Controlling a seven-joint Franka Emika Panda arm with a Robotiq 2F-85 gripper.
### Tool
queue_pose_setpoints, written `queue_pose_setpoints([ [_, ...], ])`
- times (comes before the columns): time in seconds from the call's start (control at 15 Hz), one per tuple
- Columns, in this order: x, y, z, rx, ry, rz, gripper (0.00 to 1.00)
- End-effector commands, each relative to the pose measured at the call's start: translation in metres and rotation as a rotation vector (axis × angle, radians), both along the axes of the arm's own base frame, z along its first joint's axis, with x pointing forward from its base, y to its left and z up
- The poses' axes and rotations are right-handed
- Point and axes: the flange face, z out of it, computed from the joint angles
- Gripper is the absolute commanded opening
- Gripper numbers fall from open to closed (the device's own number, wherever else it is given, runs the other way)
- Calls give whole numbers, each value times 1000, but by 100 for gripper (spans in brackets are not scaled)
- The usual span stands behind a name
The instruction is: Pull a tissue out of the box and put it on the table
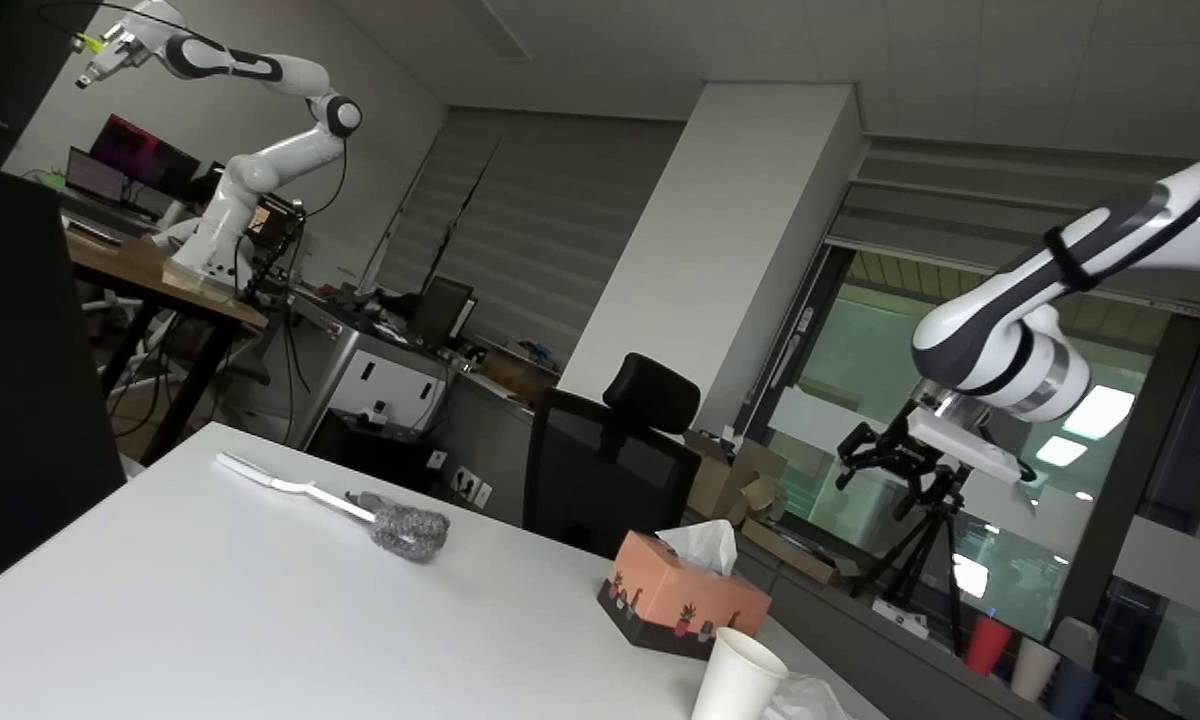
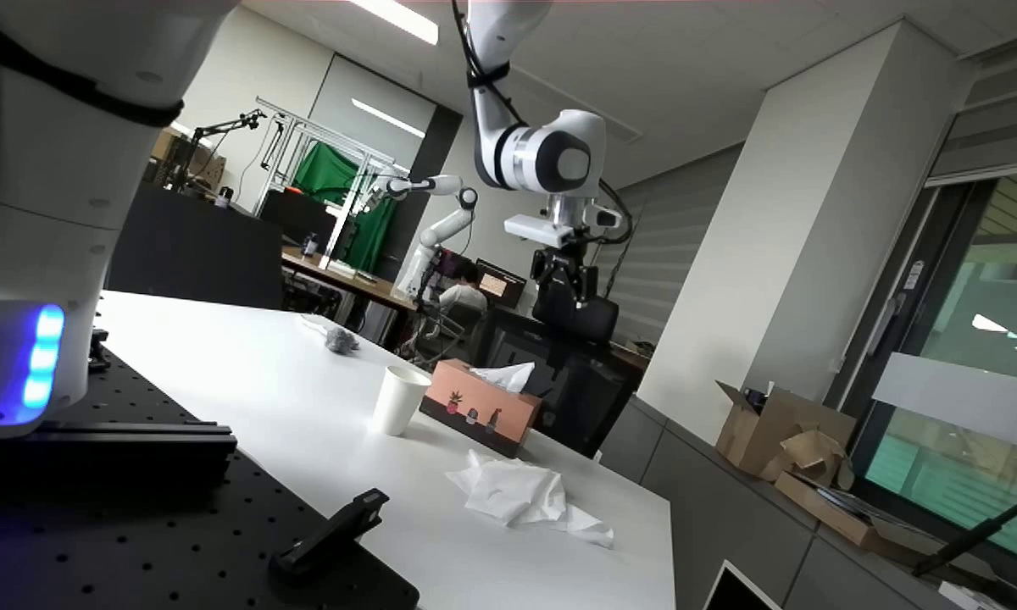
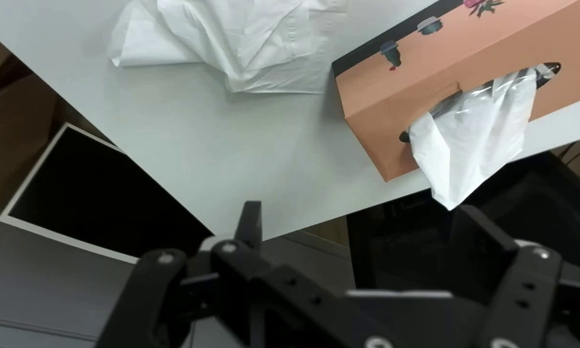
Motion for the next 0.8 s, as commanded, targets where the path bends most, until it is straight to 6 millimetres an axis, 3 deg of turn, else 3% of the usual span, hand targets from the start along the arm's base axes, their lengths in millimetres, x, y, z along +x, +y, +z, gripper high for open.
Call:
queue_pose_setpoints([
  [0.0, 56, -17, -24, -20, 78, 155, 100],
  [0.4, 116, -31, -68, -86, 217, 356, 100],
  [0.53, 122, -52, -57, -62, 238, 437, 100],
  [0.73, 135, -67, -54, -5, 256, 565, 100],
])
